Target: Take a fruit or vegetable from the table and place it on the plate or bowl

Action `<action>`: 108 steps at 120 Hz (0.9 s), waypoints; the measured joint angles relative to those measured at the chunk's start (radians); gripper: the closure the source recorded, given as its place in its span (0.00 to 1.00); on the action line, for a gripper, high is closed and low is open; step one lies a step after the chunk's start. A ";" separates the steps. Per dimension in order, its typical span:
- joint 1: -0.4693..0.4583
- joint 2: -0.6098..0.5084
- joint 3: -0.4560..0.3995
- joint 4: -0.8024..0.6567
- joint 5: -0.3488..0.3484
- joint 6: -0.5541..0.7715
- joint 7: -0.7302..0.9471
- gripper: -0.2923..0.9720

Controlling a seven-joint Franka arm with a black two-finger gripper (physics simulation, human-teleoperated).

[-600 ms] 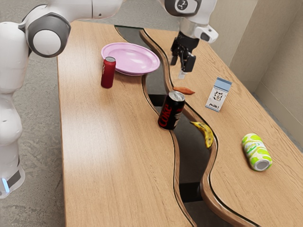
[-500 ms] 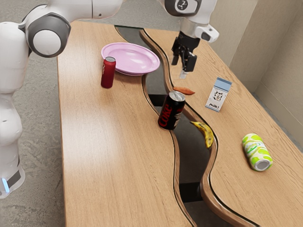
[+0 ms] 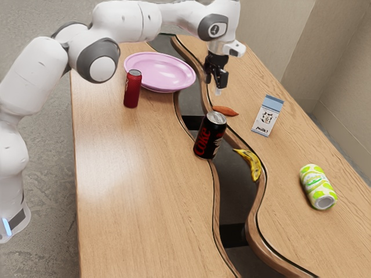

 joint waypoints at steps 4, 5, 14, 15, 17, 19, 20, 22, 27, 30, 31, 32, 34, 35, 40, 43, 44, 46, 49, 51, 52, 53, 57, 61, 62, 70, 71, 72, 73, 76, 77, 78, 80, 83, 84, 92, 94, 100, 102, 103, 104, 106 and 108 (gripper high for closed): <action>-0.002 0.010 0.001 0.003 -0.008 0.026 0.034 0.23; -0.002 0.012 0.001 0.003 -0.011 0.032 0.042 0.23; 0.000 0.020 0.005 0.002 -0.041 0.076 0.106 0.23; 0.001 0.020 0.005 0.001 -0.043 0.080 0.113 0.23; 0.002 0.021 0.006 0.001 -0.046 0.087 0.126 0.23; 0.003 0.019 0.007 0.001 -0.048 0.094 0.139 0.23; 0.004 0.019 0.007 0.001 -0.049 0.097 0.146 0.23; 0.004 0.018 0.007 0.000 -0.050 0.103 0.159 0.23; 0.005 0.016 0.007 0.000 -0.051 0.114 0.191 0.23; 0.005 0.016 0.006 -0.001 -0.049 0.118 0.209 0.23; 0.005 0.015 0.006 -0.001 -0.049 0.120 0.216 0.23; 0.005 0.015 0.005 -0.001 -0.049 0.121 0.222 0.23; 0.004 0.014 0.004 -0.001 -0.048 0.123 0.235 0.23; 0.003 0.014 0.004 -0.001 -0.048 0.125 0.241 0.23; -0.002 0.015 -0.002 -0.001 -0.048 0.133 0.271 0.23; -0.003 0.016 -0.008 -0.001 -0.048 0.137 0.289 0.23; -0.003 0.016 -0.011 -0.001 -0.048 0.138 0.294 0.23; -0.004 0.017 -0.015 -0.001 -0.047 0.141 0.305 0.23; -0.005 0.019 -0.020 -0.001 -0.047 0.144 0.322 0.23; -0.005 0.021 -0.022 -0.001 -0.047 0.146 0.332 0.23; -0.004 0.022 -0.022 -0.001 -0.047 0.147 0.337 0.23; -0.004 0.024 -0.023 -0.001 -0.046 0.148 0.342 0.23; -0.002 0.035 -0.024 -0.001 -0.046 0.152 0.363 0.23; 0.002 0.051 -0.025 0.001 -0.046 0.156 0.383 0.23; 0.003 0.055 -0.026 0.002 -0.046 0.158 0.388 0.23; 0.006 0.092 -0.026 0.011 -0.058 0.170 0.426 0.23; 0.006 0.096 -0.026 0.012 -0.060 0.172 0.431 0.23; 0.006 0.099 -0.026 0.013 -0.062 0.174 0.435 0.23; 0.007 0.102 -0.026 0.014 -0.064 0.175 0.440 0.23; 0.007 0.110 -0.025 0.016 -0.069 0.180 0.453 0.23; 0.007 0.113 -0.025 0.016 -0.071 0.181 0.457 0.23; 0.007 0.115 -0.025 0.017 -0.072 0.182 0.462 0.23; 0.007 0.119 -0.025 0.018 -0.075 0.185 0.470 0.23; 0.007 0.125 -0.025 0.019 -0.078 0.188 0.483 0.23; 0.007 0.127 -0.025 0.019 -0.079 0.189 0.487 0.23; 0.007 0.135 -0.025 0.020 -0.085 0.199 0.518 0.23; 0.007 0.137 -0.025 0.020 -0.086 0.201 0.525 0.23; 0.007 0.146 -0.023 0.034 -0.088 0.206 0.545 0.23; 0.008 0.149 -0.022 0.041 -0.088 0.208 0.552 0.23; 0.008 0.151 -0.022 0.043 -0.089 0.209 0.555 0.23; 0.008 0.152 -0.022 0.045 -0.089 0.209 0.558 0.23; 0.012 0.154 -0.022 0.049 -0.089 0.211 0.564 0.23; 0.017 0.156 -0.022 0.052 -0.090 0.212 0.570 0.23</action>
